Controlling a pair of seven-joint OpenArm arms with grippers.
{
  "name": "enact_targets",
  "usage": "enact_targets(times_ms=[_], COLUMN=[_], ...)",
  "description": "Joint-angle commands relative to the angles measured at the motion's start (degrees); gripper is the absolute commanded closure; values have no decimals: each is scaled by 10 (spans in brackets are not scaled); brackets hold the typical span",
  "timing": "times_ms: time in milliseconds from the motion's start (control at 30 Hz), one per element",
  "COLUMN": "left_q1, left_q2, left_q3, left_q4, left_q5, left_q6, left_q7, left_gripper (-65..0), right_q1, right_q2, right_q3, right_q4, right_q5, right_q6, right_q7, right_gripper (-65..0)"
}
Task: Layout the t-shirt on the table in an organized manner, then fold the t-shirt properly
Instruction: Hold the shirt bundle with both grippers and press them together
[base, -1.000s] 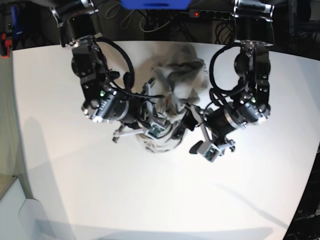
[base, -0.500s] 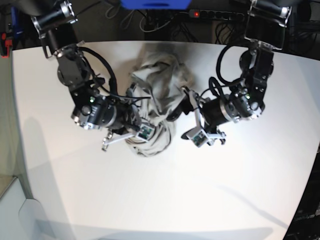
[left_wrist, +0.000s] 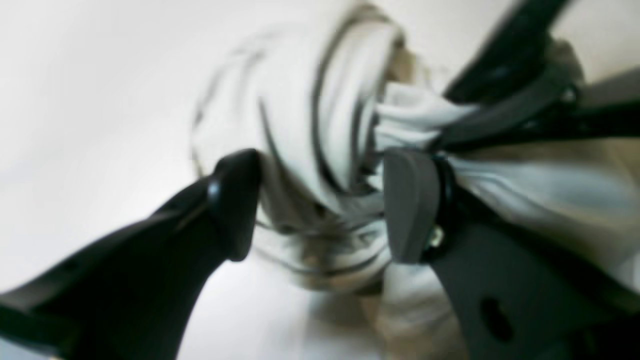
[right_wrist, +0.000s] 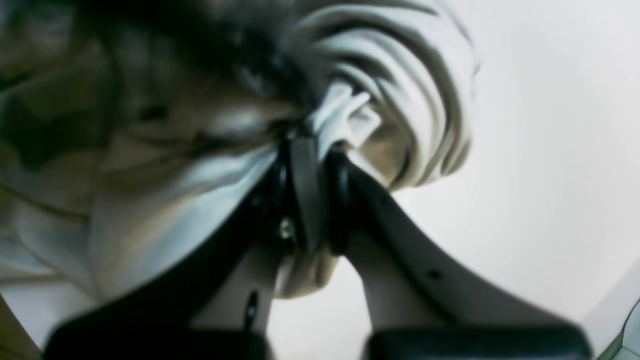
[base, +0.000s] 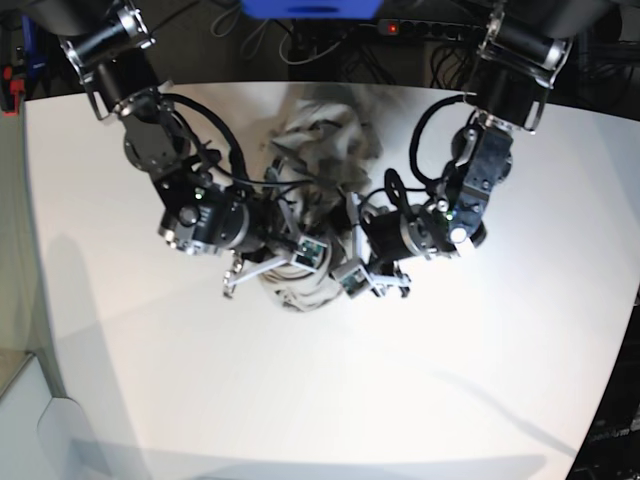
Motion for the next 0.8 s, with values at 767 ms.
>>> enact_targets(times_ms=[767], left_q1=[-37], left_q2=[16], left_q3=[23], left_q4=[11], left_q5=[-25], left_q6=[1], left_q7=[28], left_gripper=[-382], right_q1=[15], right_q2=[2], right_q3=[2], right_q4=[10], right_q5=[1], right_q6=[-2], right_q7=[16], right_gripper=[-5])
